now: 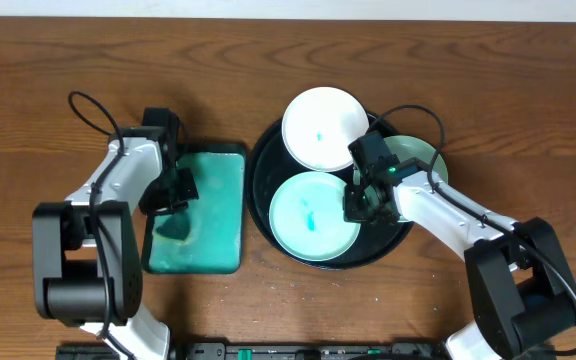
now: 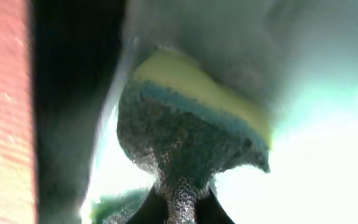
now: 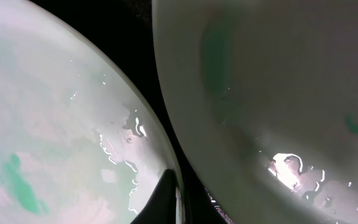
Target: Clean dirty plates on tray and stack at the side
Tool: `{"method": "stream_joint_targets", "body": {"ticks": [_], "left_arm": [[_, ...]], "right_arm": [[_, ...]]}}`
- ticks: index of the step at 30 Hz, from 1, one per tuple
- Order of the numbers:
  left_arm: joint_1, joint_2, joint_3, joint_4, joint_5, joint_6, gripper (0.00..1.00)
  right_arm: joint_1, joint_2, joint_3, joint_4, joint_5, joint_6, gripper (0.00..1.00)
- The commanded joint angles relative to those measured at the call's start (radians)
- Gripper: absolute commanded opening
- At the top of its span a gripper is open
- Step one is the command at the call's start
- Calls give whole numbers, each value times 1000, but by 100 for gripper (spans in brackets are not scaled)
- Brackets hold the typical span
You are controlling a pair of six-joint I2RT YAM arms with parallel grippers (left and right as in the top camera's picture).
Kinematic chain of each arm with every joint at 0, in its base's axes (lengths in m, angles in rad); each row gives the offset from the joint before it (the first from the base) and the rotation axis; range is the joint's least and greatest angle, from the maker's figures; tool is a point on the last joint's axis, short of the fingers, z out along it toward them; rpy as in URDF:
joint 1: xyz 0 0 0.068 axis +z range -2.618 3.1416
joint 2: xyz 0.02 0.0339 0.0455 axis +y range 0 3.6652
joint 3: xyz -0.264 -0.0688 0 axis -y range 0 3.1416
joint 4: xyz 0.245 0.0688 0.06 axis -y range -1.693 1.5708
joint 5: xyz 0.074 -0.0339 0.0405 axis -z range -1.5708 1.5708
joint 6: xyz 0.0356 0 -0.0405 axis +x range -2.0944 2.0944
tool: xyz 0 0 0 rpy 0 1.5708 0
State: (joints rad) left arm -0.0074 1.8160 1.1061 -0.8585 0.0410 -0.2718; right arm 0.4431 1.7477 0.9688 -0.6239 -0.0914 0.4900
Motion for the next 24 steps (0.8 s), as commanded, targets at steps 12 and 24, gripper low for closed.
{"method": "stream_joint_targets", "body": {"ticks": [12,24], "left_arm": [[-164,-333,32,79,220,-6,7],[-536,-155,27,344,291,-313,7]], "right_arm": [[3,50,-3,59,61,18,1],[3,50,-3,56,60,19,1]]}}
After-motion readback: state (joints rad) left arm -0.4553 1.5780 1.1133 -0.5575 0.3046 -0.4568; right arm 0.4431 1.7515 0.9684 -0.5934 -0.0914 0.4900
